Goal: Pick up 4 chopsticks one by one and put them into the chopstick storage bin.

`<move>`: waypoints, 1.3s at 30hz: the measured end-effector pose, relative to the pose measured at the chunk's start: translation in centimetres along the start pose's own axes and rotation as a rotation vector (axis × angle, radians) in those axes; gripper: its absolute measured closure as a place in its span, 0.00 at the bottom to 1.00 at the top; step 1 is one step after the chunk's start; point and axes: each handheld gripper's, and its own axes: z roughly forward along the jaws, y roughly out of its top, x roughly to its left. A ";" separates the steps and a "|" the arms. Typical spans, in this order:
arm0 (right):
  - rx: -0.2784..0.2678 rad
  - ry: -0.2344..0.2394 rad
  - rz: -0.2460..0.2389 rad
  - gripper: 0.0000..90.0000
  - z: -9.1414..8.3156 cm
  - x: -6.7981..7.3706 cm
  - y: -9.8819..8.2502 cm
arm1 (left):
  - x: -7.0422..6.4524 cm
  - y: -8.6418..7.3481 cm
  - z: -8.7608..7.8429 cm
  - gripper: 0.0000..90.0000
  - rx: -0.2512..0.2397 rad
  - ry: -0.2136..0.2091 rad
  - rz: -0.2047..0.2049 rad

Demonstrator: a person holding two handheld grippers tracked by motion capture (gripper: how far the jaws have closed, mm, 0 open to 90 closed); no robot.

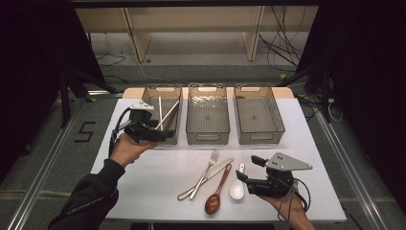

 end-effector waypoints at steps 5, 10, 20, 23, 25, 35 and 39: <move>0.011 -0.005 0.001 0.31 0.1 -0.1 -0.1 | -0.4 -1.5 -0.2 0.19 -0.001 -0.017 0.014; 0.020 -0.009 0.001 0.31 0.3 -0.1 -0.1 | -1.3 -2.9 -0.5 0.18 -0.028 -0.037 0.022; 0.042 -0.015 0.015 0.32 0.7 -0.7 -0.3 | -2.0 -4.4 -1.7 0.17 -0.088 -0.076 0.029; 0.049 -0.020 0.021 0.32 0.8 -1.0 -0.3 | -2.1 -4.7 -2.3 0.17 -0.112 -0.079 0.021; 0.048 -0.020 0.023 0.32 0.9 -1.1 -0.4 | -2.3 -5.0 -2.6 0.17 -0.123 -0.082 0.022; 0.077 -0.032 0.021 0.33 1.5 -2.0 -0.5 | -2.4 -6.2 -3.1 0.17 -0.124 -0.066 0.018; 0.082 -0.034 0.020 0.33 1.6 -2.0 -0.5 | -2.3 -6.8 -2.8 0.17 -0.105 -0.053 0.030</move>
